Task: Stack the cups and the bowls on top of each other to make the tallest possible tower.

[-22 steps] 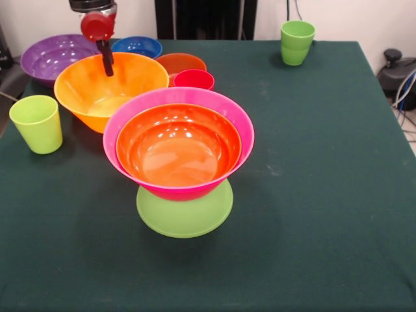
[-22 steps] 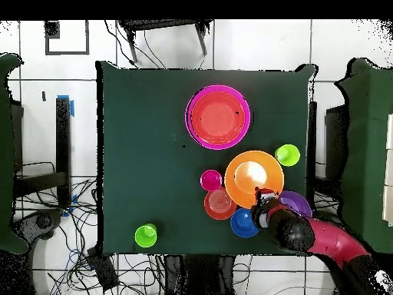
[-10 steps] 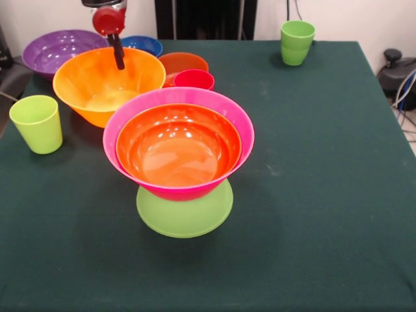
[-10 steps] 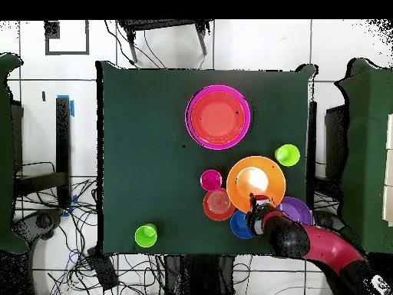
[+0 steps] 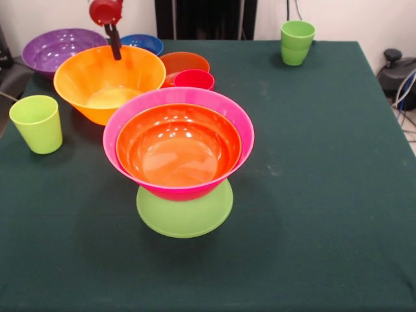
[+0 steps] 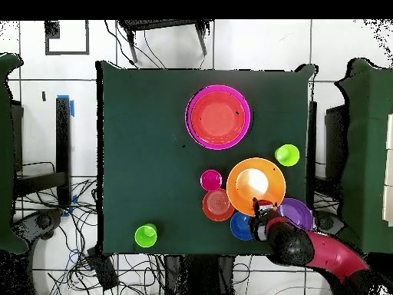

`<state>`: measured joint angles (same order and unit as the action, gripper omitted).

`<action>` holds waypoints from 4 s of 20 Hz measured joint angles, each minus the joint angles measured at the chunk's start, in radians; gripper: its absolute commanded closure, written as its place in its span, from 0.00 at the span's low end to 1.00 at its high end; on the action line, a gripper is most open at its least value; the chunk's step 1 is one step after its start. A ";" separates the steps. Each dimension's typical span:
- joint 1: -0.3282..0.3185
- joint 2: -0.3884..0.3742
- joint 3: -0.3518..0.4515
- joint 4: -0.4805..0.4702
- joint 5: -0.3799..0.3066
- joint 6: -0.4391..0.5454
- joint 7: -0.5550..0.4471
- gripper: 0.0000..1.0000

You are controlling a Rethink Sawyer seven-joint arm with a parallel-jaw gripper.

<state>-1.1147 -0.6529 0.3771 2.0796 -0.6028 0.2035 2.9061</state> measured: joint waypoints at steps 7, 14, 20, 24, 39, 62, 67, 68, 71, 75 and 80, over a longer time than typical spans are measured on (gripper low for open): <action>-0.006 -0.017 0.000 0.006 0.000 0.000 0.000 0.00; -0.006 -0.018 0.000 0.009 0.000 0.000 0.000 0.00; -0.006 -0.009 -0.009 0.012 -0.008 0.000 0.000 0.00; -0.010 -0.010 -0.009 0.022 -0.013 0.000 0.000 0.00; -0.036 -0.017 -0.009 0.060 -0.015 0.000 0.000 0.00; -0.004 0.085 -0.106 0.057 -0.116 -0.092 0.000 0.00; 0.025 0.078 -0.136 0.057 -0.116 -0.125 0.000 0.00; 0.027 0.075 -0.139 0.057 -0.116 -0.129 0.000 0.00; 0.027 0.062 -0.142 0.057 -0.116 -0.132 0.000 0.00; 0.027 0.038 -0.142 0.057 -0.116 -0.132 0.000 0.00; 0.027 0.001 -0.142 0.057 -0.116 -0.132 0.000 0.00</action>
<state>-1.0880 -0.6522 0.2355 2.1366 -0.7193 0.0714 2.9061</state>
